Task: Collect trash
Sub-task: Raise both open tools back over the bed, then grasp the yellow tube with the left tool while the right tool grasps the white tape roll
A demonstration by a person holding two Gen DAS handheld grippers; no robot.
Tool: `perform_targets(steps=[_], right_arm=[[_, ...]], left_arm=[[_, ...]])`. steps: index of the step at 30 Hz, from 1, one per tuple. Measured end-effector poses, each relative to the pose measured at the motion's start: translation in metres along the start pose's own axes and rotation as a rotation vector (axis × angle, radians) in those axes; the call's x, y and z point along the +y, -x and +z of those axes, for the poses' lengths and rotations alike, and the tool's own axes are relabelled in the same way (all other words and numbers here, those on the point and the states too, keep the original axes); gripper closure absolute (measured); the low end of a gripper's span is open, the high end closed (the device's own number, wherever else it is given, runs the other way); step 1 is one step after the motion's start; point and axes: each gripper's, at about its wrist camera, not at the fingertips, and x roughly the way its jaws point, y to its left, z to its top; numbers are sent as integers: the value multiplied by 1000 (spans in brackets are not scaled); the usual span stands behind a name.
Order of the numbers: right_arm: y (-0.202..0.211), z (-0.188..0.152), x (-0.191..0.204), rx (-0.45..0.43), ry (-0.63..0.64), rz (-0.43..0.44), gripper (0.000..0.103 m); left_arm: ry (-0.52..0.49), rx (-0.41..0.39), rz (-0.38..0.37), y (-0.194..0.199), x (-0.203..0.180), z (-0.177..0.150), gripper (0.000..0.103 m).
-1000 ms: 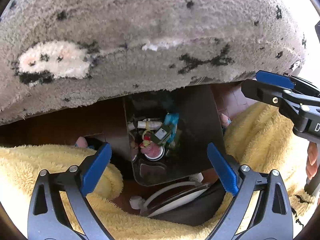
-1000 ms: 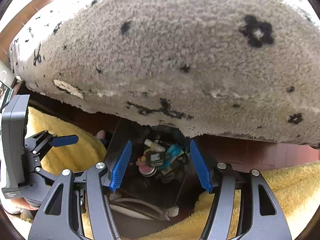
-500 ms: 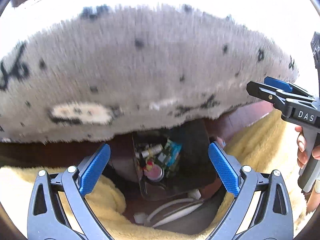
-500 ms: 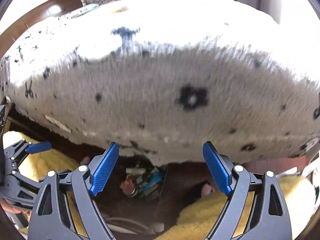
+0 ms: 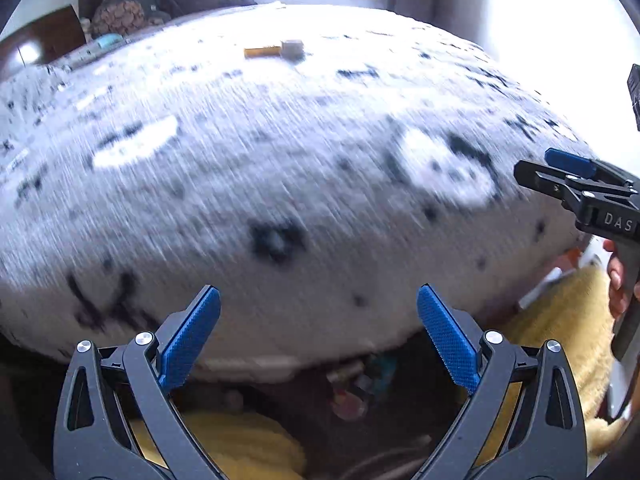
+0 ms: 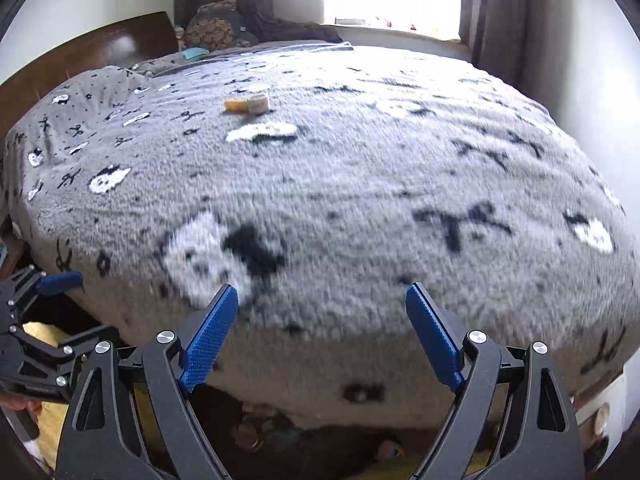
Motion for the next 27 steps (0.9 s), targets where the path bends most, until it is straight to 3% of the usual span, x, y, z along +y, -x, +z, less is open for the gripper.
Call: perform_targets(steps=[5,12,24,27], right_arm=[[-28,38,21,-10,78,3,17],[-81,91,35,-29,13,48,17],[-175,182,76,-28,61,55,17],[-200,191,84,7,71,67,25]], left_arm=[[1,-30,65,-12,19,36,9],[37,-35,90,-38,55,88,9],[74,-11,104,-89,97,151,9],[70,-3,107,-99,102,158,9]])
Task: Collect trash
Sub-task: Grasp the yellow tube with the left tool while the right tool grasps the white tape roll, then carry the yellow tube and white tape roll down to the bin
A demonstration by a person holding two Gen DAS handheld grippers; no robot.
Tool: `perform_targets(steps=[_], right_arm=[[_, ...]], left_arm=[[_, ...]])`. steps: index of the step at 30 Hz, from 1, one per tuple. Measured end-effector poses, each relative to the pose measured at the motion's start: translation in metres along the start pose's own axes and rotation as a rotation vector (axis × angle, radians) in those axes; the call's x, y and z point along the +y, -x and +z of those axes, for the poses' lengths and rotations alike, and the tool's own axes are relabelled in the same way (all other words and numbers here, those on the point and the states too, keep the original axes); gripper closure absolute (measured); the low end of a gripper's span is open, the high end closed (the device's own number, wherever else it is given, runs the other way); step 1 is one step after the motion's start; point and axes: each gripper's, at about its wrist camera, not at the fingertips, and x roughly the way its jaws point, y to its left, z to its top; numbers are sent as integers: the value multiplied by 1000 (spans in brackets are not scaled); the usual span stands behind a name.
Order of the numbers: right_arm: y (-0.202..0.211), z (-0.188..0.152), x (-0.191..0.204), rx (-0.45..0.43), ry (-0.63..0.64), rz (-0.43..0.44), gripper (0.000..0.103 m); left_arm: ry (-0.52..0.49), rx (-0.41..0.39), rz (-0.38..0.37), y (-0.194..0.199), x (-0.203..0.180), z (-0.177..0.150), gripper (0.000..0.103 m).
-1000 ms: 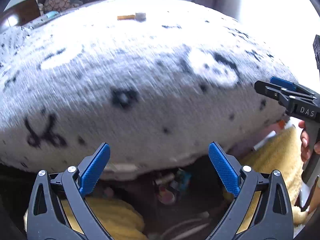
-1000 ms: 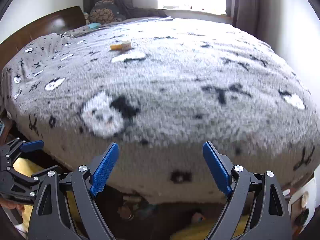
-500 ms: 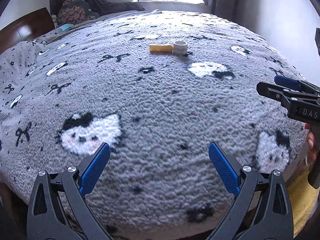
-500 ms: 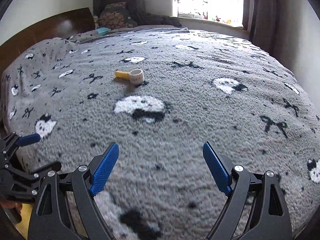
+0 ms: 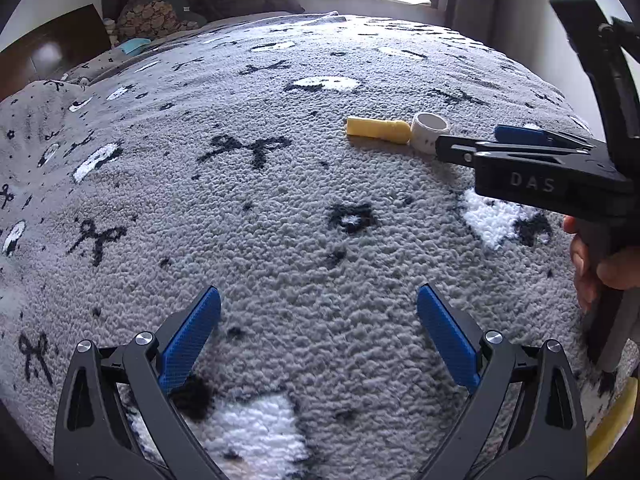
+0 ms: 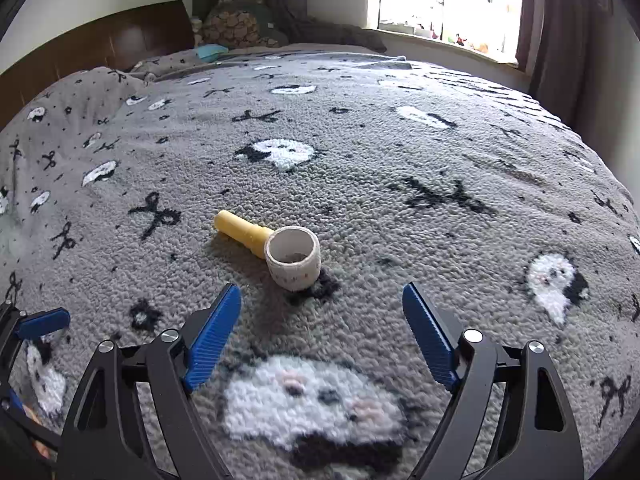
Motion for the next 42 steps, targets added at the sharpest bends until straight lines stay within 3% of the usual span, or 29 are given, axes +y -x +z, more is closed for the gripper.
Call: perform_targets(steps=[2,6,8,14,19,26,31,33,34,42], right_arm=[[-14,6,2,22,2,20,37],[-32,15,9,46,32,43,50],[-34,16,8,48,36,63,69],[-15,16,-15,-11,11,81,70],[5,13,-50,-31,4,-7,70],[19,-3,-90,-27,6,-57,70],[20,-13,-104,-16,-9,-63,70],[22,-16,-105,-17,-12,-62,70],[24,-18,-104,-19,-14,-62,70],[60,-34,-90,-67,16,-117,70]], left_arm=[[-1,1,-3,-4,1,3,9],[-4,2,-3,-11,2,11,9],[-4,1,1,-15,1,16,9],[-25,-9,14,-31,-13,41,9],[-35,-13,3,-52,-31,67,9],[-43,-20,22,-79,-47,97,10],[-28,-12,-7,-90,-48,112,30],[-30,-4,-27,-93,-49,114,45],[-35,0,-34,-93,-50,114,48],[-65,-11,-52,-57,-62,91,50]])
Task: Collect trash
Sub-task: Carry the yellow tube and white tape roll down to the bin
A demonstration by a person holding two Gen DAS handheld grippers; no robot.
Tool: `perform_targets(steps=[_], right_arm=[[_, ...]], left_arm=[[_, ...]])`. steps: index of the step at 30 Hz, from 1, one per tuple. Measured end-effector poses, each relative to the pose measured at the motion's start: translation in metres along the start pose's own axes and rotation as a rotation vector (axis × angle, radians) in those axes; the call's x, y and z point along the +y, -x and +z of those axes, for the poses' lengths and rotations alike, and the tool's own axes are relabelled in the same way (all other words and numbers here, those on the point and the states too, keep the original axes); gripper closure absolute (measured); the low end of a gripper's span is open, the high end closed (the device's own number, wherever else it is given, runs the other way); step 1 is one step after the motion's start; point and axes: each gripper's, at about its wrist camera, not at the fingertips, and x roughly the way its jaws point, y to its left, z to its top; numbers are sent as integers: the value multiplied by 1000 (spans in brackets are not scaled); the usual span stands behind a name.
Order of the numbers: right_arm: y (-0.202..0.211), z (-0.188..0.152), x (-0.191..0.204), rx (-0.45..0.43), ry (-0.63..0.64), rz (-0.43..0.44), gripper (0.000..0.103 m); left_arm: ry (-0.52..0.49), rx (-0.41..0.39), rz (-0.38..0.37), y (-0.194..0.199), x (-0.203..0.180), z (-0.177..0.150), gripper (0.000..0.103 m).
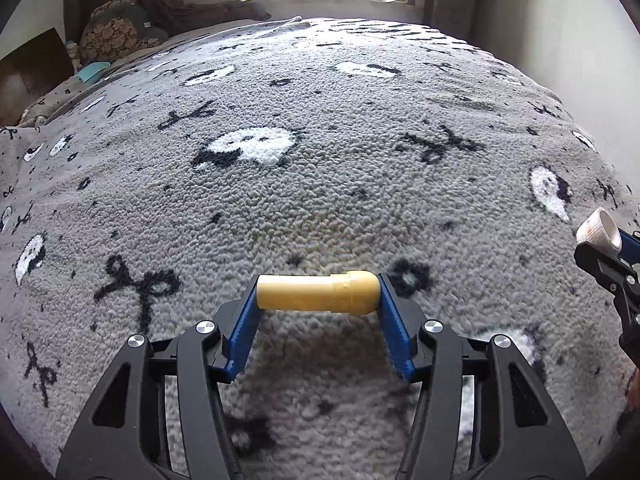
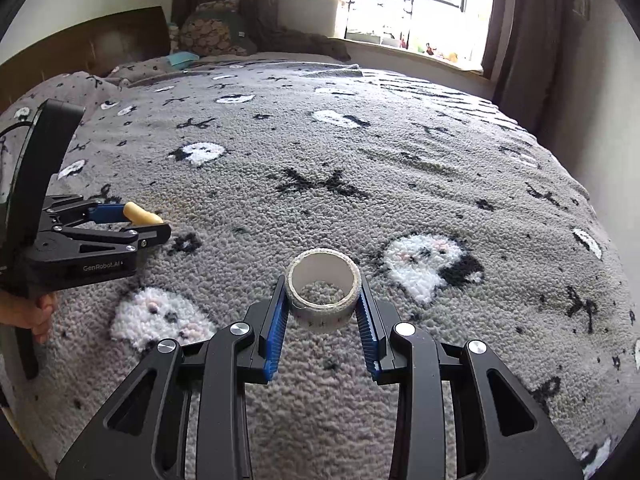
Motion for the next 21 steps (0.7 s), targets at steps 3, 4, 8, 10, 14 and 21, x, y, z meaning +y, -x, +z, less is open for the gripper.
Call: perform_targets(steps=[3,4,8,10,14,21], right_arm=[[22,-12,7,-5,15,-13,70],[30,-17,9,-9,20,-19,70],[63,-32,13,-34,21,-38,70],[83,-41,13,-49,13,-44,70],[115,-56,15,-71,-3,-33,70],[163,-82,19,-111,-31,-5,70]], left_arm=[[-24,-17,5,25,-11,-15,50],[-30,-26,4,34,-15,-20,50],[-45,-50,-9,70,-30,-40,50],[-53,-58,-19,86,-37,-51,50],[-63,-81,-36,116,-52,-72,50],[-79,-114,-55,165,-69,-115,50]])
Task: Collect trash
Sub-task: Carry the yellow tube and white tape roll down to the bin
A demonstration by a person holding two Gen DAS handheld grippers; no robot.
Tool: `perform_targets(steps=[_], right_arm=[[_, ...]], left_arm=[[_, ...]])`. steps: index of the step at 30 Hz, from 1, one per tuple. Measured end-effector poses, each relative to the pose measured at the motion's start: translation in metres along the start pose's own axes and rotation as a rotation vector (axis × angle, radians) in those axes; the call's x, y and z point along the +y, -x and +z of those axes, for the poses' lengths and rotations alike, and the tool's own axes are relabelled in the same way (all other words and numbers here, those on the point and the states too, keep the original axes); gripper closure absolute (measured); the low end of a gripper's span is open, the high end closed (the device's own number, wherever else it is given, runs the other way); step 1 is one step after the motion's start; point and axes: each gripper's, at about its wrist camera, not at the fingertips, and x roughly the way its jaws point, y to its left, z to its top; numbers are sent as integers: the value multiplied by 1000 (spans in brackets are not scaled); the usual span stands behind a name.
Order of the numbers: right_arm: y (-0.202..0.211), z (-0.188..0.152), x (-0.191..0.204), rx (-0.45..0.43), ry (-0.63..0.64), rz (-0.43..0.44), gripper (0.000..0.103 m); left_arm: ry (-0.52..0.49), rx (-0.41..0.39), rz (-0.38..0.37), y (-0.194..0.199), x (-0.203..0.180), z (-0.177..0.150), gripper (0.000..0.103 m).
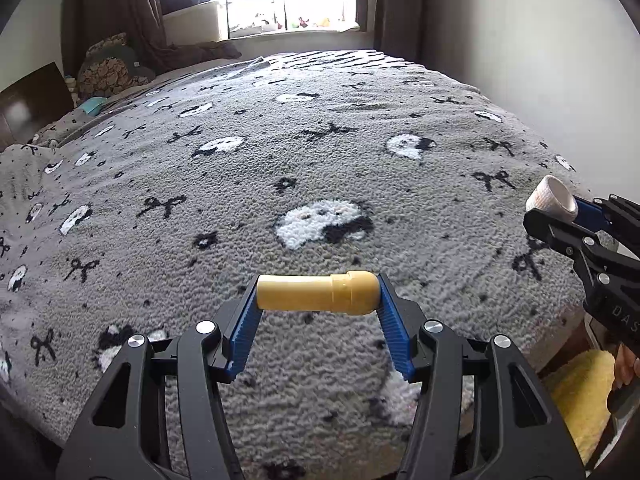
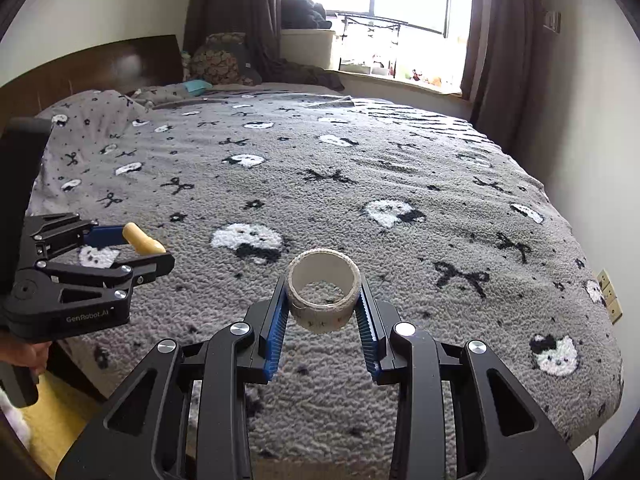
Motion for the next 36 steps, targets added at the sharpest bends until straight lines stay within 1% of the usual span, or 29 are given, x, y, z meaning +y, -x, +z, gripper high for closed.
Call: perform_targets(steps=[2,5,8,13,17,22,28,32,36], right_arm=[[14,-8,3,-12,-12,8,70],[28,-24,8,-19,-35,30,70],[37,-46,16,-8,-50,56,70],[44,-85,28,34,-78,94,70],[43,-113,35,86,-67,89,70],[46,-140,36,129,-62,76,70],[47,-164,35,172,-61,79,70],[36,-180,37,225,-62,92,70],[24,-193,44,273,-60,109,70]], left_arm=[[10,-8,-10,13,-3,-13,50],[49,-1,-54,25,-6,-35,50],[59,5,-65,35,-11,-61,50],[57,12,-44,50,-21,-103,50],[50,31,-4,54,-27,-134,50],[54,71,-10,54,-34,-166,50],[46,144,-37,45,-44,-200,50],[21,198,-31,33,-49,-219,50],[26,257,-53,19,-51,-236,50]])
